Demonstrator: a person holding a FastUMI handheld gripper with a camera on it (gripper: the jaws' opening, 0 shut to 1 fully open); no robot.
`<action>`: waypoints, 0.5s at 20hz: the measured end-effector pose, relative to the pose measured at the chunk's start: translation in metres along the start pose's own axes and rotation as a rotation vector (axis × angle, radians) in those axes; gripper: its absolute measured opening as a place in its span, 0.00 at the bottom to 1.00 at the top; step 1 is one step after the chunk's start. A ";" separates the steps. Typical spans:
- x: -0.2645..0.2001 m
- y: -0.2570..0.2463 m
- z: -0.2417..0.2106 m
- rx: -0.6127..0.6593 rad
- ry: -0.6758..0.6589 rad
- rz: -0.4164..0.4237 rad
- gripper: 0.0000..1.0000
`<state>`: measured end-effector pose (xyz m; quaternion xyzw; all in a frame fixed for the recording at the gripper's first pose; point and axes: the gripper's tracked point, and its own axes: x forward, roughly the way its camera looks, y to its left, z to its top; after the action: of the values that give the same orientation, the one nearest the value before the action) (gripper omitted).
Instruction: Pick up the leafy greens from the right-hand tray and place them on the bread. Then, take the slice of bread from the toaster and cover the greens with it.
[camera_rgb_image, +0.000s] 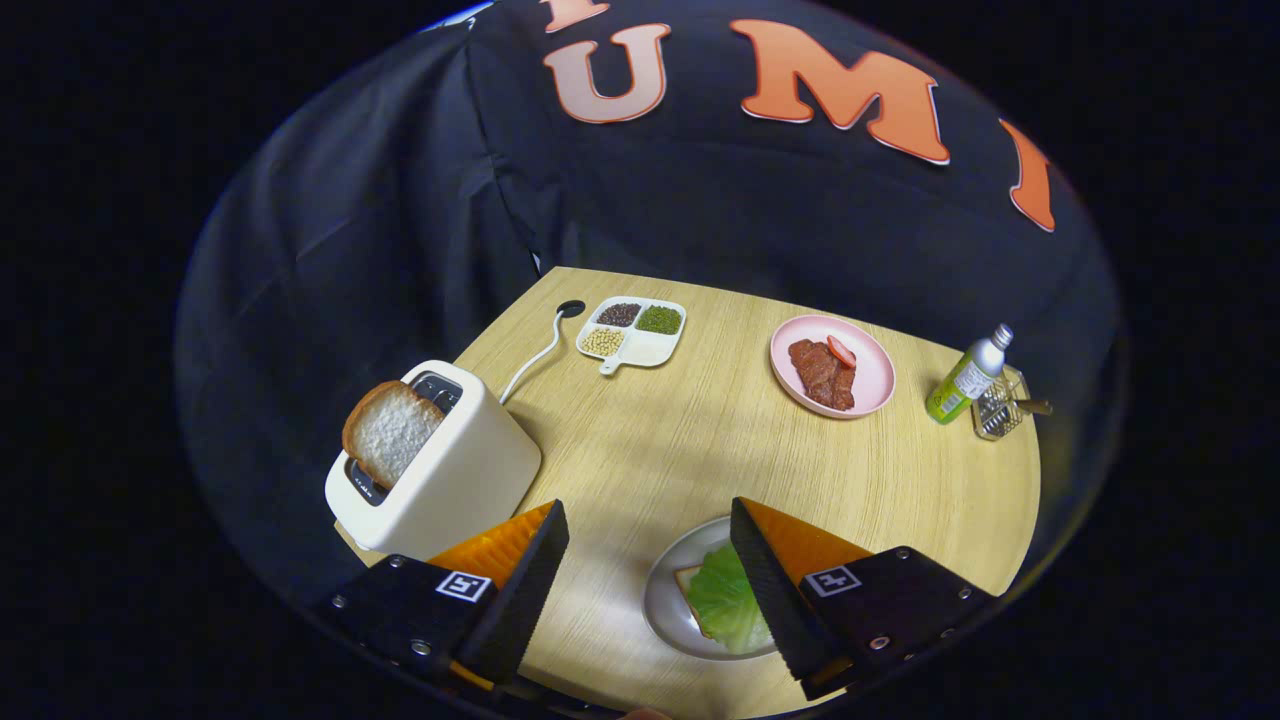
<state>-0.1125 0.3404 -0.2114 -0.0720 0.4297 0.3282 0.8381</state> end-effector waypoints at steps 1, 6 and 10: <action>-0.001 0.014 0.006 -0.011 0.003 0.006 0.98; 0.002 0.081 0.044 -0.058 0.033 0.026 0.98; 0.006 0.132 0.058 -0.101 0.073 0.051 0.97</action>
<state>-0.1519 0.4693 -0.1591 -0.1153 0.4444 0.3677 0.8087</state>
